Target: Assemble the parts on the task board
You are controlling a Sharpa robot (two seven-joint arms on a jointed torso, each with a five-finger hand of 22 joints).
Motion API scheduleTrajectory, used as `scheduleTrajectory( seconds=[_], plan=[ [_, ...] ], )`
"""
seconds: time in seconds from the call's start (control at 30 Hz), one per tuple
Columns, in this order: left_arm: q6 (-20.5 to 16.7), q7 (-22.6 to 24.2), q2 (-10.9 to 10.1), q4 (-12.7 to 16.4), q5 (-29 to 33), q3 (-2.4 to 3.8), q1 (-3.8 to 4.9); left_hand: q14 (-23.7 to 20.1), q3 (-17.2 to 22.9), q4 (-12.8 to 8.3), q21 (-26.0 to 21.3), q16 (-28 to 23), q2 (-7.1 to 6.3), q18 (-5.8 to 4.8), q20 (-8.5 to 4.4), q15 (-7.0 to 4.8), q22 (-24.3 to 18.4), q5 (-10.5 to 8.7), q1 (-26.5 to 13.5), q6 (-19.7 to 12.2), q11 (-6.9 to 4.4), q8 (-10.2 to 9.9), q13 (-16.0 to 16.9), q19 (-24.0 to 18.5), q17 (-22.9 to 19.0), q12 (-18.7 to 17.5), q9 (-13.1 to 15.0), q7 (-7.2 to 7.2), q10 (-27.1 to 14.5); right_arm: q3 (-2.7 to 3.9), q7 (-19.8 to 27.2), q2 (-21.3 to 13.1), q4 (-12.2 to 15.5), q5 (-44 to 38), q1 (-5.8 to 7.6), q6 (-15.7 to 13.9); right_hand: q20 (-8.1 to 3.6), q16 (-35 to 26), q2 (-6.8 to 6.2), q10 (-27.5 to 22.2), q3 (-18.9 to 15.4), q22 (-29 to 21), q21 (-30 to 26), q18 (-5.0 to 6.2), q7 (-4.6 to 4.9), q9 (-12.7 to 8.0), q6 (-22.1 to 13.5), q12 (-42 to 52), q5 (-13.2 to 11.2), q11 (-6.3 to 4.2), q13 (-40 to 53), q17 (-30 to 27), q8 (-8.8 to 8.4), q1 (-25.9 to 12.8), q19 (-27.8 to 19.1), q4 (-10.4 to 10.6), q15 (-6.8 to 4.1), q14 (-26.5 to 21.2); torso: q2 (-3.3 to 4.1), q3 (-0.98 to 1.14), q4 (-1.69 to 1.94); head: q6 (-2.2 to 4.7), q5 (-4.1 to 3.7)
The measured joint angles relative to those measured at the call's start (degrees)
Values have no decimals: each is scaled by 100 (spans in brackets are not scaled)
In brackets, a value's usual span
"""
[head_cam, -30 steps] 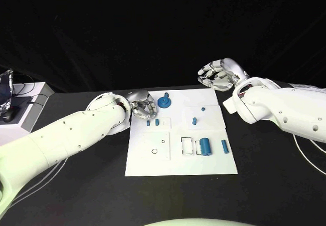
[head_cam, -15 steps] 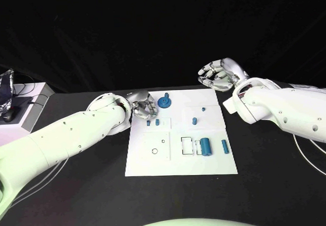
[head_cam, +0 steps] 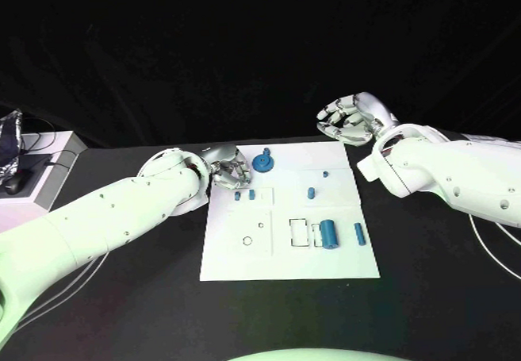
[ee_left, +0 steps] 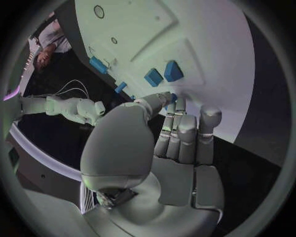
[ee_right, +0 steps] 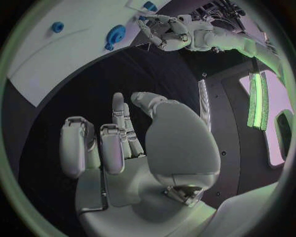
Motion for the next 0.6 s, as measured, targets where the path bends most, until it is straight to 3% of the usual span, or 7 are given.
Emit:
scheduleTrajectory(
  seconds=[0.6],
  plan=[
    [-17, -51, -23, 10, 98, 4, 0, 22, 33, -8, 30, 38, 36, 1, -21, -22, 96, 0, -28, -276, -69, -289, 393, 22, 107, 512, -132, -70, -254, 0, 0, -5, -1, 0, -2, 4, 0, 0, 0, 3, 0, -1, 0, 0, 0, 0, 0, 0, 0, 3, 1, 0, 0, 0, 0, 0, 0, 0, 0, 5, 0, 4, -7]
  ],
)
